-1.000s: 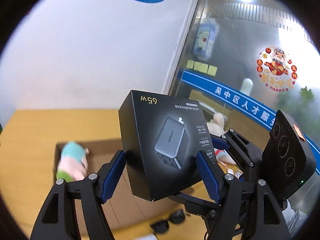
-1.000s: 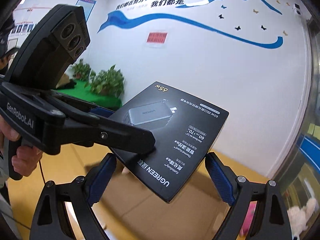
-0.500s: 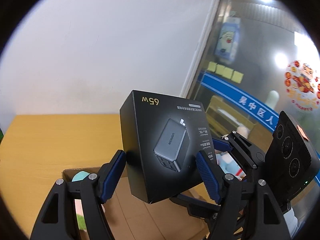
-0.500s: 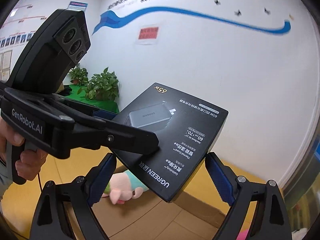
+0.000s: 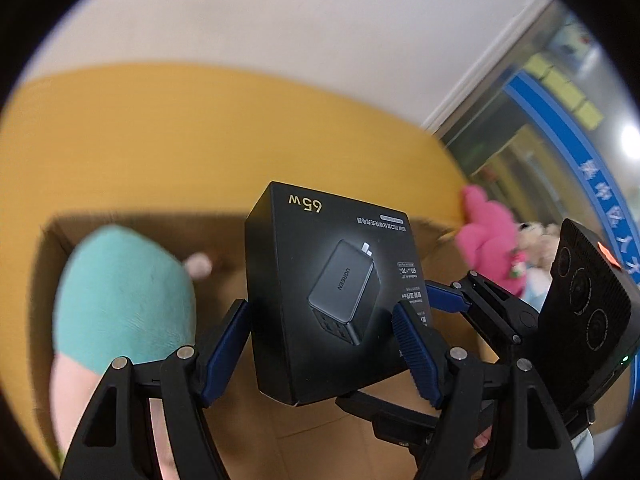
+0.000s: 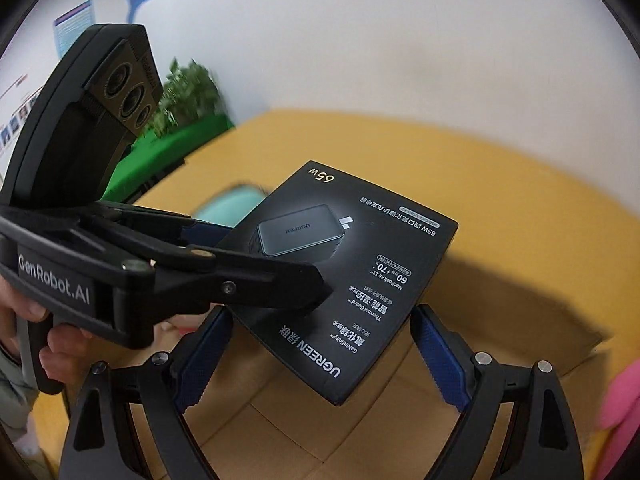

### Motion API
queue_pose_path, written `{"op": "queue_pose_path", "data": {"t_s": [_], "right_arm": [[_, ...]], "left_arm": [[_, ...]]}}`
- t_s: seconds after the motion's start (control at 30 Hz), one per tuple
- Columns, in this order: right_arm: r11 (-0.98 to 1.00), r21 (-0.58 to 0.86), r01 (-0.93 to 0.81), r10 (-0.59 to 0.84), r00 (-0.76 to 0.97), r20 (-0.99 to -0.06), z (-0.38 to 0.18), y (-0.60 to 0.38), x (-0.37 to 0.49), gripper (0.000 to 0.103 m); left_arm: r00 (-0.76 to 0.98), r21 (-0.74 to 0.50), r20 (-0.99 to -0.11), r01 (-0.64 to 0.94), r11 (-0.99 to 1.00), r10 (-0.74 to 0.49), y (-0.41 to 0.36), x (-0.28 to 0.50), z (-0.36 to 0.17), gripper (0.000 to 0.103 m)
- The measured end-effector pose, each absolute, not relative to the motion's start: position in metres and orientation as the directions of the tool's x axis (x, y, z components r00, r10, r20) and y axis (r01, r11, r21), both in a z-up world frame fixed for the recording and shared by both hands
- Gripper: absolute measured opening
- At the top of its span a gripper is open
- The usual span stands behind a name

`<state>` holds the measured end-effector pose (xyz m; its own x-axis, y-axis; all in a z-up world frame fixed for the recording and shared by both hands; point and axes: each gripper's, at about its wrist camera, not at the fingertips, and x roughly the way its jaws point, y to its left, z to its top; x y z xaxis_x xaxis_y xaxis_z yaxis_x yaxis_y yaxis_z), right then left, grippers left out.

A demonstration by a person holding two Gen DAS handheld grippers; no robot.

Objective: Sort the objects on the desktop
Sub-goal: 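Carry the charger box with the right tool and release it in the cardboard box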

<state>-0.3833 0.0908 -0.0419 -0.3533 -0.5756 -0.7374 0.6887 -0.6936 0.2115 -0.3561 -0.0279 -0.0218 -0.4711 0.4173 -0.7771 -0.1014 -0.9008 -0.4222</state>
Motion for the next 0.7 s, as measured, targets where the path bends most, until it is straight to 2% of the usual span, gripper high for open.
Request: {"op": "queue_pose_path", "data": {"t_s": [0.07, 0.23, 0.37, 0.53, 0.63, 0.67, 0.7], "right_arm": [[-0.698, 0.239, 0.675, -0.564, -0.313, -0.764, -0.061, 0.089, -0.390, 0.089], [-0.732, 0.232, 0.641, -0.497, -0.269, -0.825, -0.098, 0.081, -0.394, 0.087], [-0.788, 0.186, 0.588, -0.413, -0.279, -0.867, -0.111, 0.086, -0.387, 0.088], [-0.822, 0.073, 0.565, -0.343, -0.387, -0.856, -0.081, 0.101, -0.339, 0.089], [-0.844, 0.040, 0.535, -0.349, -0.492, -0.798, -0.037, 0.113, -0.300, 0.097], [-0.855, 0.023, 0.519, -0.348, -0.540, -0.766, -0.019, 0.118, -0.281, 0.103], [-0.862, 0.007, 0.506, -0.349, -0.585, -0.732, -0.004, 0.125, -0.262, 0.103]], "left_arm": [[-0.429, -0.404, -0.814, -0.067, -0.912, 0.392, -0.026, -0.363, -0.040, 0.072], [-0.383, -0.219, -0.895, -0.068, -0.973, 0.228, 0.002, -0.368, -0.053, 0.070], [-0.389, -0.092, -0.915, -0.061, -0.994, 0.108, 0.010, -0.363, -0.055, 0.070], [-0.500, -0.121, -0.857, -0.037, -0.992, 0.123, -0.014, -0.320, -0.020, 0.070], [-0.638, -0.132, -0.756, -0.072, -0.989, 0.148, -0.018, -0.264, 0.029, 0.070], [-0.684, -0.129, -0.712, -0.091, -0.987, 0.156, -0.019, -0.239, 0.046, 0.072], [-0.729, -0.124, -0.665, -0.109, -0.986, 0.164, -0.019, -0.212, 0.063, 0.072]]}}
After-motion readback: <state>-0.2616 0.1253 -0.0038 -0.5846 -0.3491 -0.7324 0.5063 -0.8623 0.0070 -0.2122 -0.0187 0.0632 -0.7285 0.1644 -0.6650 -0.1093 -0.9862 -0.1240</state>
